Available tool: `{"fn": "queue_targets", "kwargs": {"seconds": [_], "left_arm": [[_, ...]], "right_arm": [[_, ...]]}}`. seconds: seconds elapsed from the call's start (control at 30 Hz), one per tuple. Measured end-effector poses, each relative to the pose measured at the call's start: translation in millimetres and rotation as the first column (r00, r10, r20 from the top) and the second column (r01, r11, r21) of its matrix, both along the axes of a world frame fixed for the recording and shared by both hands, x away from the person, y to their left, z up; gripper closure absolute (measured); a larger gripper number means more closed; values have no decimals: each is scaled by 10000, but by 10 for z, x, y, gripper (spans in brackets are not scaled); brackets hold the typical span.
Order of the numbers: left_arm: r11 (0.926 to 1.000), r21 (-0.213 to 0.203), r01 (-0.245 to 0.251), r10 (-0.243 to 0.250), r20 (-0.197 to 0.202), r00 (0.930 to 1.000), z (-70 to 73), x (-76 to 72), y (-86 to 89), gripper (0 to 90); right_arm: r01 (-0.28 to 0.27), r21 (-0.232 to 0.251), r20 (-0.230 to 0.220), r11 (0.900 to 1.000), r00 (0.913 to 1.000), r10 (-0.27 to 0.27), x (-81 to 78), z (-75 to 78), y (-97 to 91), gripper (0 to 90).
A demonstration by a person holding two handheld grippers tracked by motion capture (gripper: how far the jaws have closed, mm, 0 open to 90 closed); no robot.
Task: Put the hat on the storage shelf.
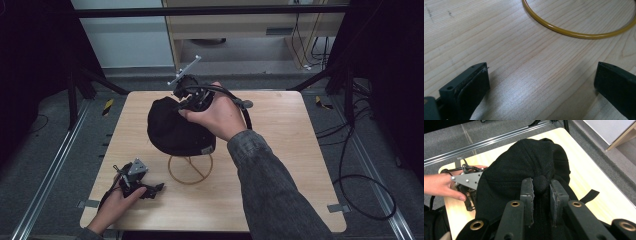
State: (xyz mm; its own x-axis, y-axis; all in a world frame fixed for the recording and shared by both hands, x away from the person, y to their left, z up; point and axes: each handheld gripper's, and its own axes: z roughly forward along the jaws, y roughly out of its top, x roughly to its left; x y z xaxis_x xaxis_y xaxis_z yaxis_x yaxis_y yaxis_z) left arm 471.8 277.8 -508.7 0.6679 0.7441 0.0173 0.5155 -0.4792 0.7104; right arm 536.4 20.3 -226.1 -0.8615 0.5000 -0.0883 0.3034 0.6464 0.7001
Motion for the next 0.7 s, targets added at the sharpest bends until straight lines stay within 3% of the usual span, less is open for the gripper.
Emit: {"fn": "queue_targets", "kwargs": {"seconds": [0.7], "left_arm": [[10000, 19, 6, -6, -2, 10000, 1, 1, 2, 0]], "right_arm": [[-51, -46, -263, 10000, 9996, 50, 17, -72, -4, 732]]}}
